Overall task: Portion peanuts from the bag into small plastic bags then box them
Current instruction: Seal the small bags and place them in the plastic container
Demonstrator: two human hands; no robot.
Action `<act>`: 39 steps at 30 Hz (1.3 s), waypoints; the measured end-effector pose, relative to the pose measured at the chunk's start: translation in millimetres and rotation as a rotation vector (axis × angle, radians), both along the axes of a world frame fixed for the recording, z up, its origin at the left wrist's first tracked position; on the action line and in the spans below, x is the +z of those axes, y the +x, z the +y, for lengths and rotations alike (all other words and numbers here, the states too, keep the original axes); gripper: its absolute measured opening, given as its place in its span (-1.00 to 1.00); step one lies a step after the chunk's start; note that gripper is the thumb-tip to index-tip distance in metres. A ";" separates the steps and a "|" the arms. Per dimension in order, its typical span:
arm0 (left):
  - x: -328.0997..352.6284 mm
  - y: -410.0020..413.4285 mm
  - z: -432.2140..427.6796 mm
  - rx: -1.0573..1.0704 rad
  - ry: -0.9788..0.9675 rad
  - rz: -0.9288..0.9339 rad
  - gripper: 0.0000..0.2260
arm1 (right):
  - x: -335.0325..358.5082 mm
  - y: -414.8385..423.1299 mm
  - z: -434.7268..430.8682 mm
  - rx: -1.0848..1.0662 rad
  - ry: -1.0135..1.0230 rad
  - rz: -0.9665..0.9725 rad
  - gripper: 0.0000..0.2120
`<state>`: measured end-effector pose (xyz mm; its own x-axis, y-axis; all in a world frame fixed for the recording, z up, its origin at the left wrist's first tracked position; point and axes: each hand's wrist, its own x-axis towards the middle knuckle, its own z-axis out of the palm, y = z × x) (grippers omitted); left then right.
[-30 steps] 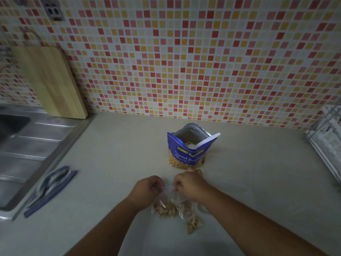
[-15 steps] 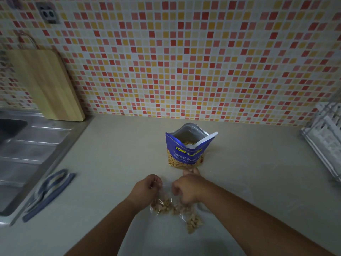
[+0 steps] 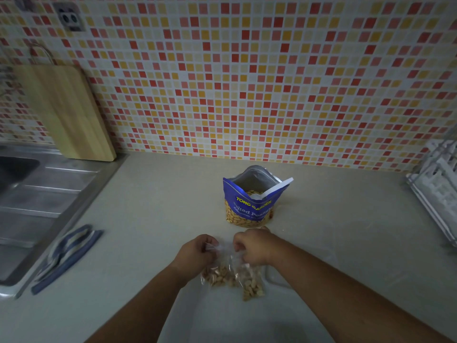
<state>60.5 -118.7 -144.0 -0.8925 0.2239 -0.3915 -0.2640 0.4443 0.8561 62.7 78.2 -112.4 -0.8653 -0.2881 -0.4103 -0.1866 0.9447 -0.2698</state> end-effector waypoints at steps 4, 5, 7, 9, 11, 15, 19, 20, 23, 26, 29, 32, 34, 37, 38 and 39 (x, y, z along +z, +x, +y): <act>-2.1 -0.7 2.2 -0.011 0.003 -0.004 -0.81 | 2.6 0.6 1.7 0.028 0.064 -0.028 -0.67; -2.4 -1.3 3.4 -0.020 -0.017 0.004 -0.79 | 1.0 0.9 1.8 0.042 0.061 -0.020 -0.68; -3.6 -2.9 4.7 -0.047 -0.068 0.022 -0.75 | -3.6 1.6 1.7 0.066 0.042 0.011 -0.69; -4.8 -3.9 4.5 -0.058 -0.068 0.024 -0.74 | -5.9 2.2 2.6 0.063 -0.006 0.041 -0.71; -2.8 -2.6 5.2 -0.035 -0.020 -0.006 -0.77 | -2.9 2.1 3.4 0.031 -0.110 0.052 -0.71; 16.5 2.6 7.8 -0.033 0.144 -0.063 -0.81 | 12.0 3.4 2.9 -0.021 -0.334 0.053 -0.73; 39.2 2.6 9.9 -0.083 0.295 -0.064 -0.89 | 39.1 12.6 9.0 -0.070 -0.547 0.098 -0.79; 46.0 1.5 12.5 -0.097 0.316 -0.059 -0.91 | 48.3 15.5 13.8 -0.081 -0.585 0.109 -0.79; 65.3 -1.8 29.9 -0.158 0.386 -0.039 -0.94 | 76.8 25.8 36.2 -0.100 -0.613 0.154 -0.70; 72.3 -1.1 62.3 -0.240 0.371 -0.048 -0.89 | 93.9 37.9 66.7 -0.157 -0.592 0.166 -0.65; 63.6 3.1 103.0 -0.331 0.264 -0.044 -0.85 | 93.5 50.0 95.6 -0.216 -0.514 0.117 -0.71; 50.1 10.9 137.3 -0.361 0.135 -0.041 -0.82 | 74.8 57.3 115.3 -0.254 -0.368 0.042 -0.76; 39.0 14.9 151.6 -0.347 0.064 -0.048 -0.81 | 55.0 58.8 124.0 -0.275 -0.307 -0.001 -0.78; 20.8 18.3 161.8 -0.426 -0.165 0.158 -0.80 | 26.3 61.6 131.1 -0.318 -0.217 -0.012 -0.77; 16.0 19.3 162.1 -0.479 -0.265 0.269 -0.75 | 16.8 62.5 131.3 -0.336 -0.187 0.003 -0.76; 11.3 20.9 161.7 -0.534 -0.327 0.360 -0.69 | 9.5 63.9 130.1 -0.346 -0.146 0.035 -0.76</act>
